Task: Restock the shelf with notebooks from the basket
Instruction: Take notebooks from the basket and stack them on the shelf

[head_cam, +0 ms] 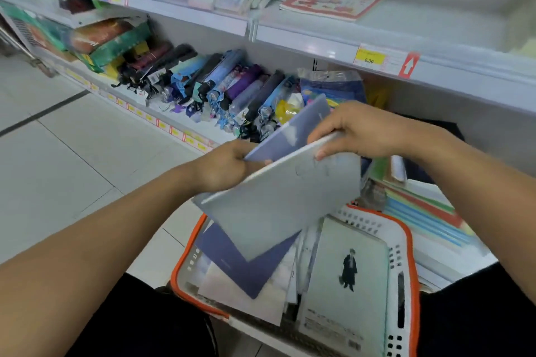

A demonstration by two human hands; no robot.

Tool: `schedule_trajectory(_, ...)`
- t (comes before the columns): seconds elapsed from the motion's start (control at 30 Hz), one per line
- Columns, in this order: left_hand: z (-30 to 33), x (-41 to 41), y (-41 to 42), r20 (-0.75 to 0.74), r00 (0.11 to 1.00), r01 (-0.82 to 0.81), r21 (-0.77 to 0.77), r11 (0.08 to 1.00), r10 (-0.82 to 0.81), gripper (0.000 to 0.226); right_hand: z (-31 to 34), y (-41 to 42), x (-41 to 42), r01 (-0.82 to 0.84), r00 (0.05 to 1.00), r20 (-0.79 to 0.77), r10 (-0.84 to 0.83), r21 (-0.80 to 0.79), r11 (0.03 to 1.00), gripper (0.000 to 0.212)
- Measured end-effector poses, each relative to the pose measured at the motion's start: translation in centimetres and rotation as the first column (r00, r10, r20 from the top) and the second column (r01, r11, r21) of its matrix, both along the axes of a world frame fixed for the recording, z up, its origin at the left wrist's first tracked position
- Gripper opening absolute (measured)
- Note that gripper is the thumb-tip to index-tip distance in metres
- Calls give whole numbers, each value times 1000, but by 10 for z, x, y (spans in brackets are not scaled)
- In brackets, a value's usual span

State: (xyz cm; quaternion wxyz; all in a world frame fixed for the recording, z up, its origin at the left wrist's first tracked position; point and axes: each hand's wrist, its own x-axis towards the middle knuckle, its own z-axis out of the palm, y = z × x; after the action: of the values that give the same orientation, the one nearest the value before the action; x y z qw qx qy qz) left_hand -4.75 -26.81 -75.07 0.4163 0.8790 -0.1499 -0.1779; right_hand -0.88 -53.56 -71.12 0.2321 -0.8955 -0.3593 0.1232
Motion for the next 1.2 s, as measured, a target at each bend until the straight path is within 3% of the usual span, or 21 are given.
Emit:
schedule_trajectory(0.17,13,1,-10,-54,999,-10,-125,992,3,47,12,10,14,70,980,184,-77,46,997,11)
schedule_trajectory(0.27,16,-3,-4,-131,990,28,-183,983,-53,36,15,14,17,91,976,190,-102,68,994,15)
schedule_trajectory(0.4,20,0,5,-68,995,63,-110,992,-70,31,15,22,14,76,955,279,-101,100,992,21)
schedule_trajectory(0.5,28,4,18,-114,993,-24,-236,971,-3,38,16,27,14,212,848,425,-317,277,937,54)
schedule_trajectory(0.57,33,4,30,-150,988,-97,-346,933,48,39,20,26,13,393,766,332,-550,435,810,87)
schedule_trajectory(0.63,34,6,40,-187,976,-183,-444,877,109,38,19,22,11,590,728,15,-686,497,637,100)
schedule_trajectory(0.67,36,7,44,-204,967,-235,-495,837,151,37,18,23,8,667,712,-197,-674,489,562,96)
schedule_trajectory(0.73,40,9,49,-242,939,-343,-601,722,244,33,13,30,-2,754,652,-594,-472,437,491,80)
schedule_trajectory(0.8,44,13,48,-279,892,-445,-671,592,355,30,6,41,-13,769,581,-785,-215,444,460,62)
schedule_trajectory(0.87,48,16,44,-312,858,-496,-713,495,408,31,4,52,-23,752,571,-820,-21,514,412,46)
schedule_trajectory(0.93,50,17,40,-329,849,-508,-728,461,414,29,8,60,-32,741,590,-806,55,567,360,35)
schedule_trajectory(1.07,55,21,35,-327,889,-450,-753,480,321,31,26,54,-30,685,702,-693,-164,595,420,28)
schedule_trajectory(1.2,57,25,20,-295,917,-395,-763,512,268,26,35,36,-18,736,671,-673,-311,552,393,38)
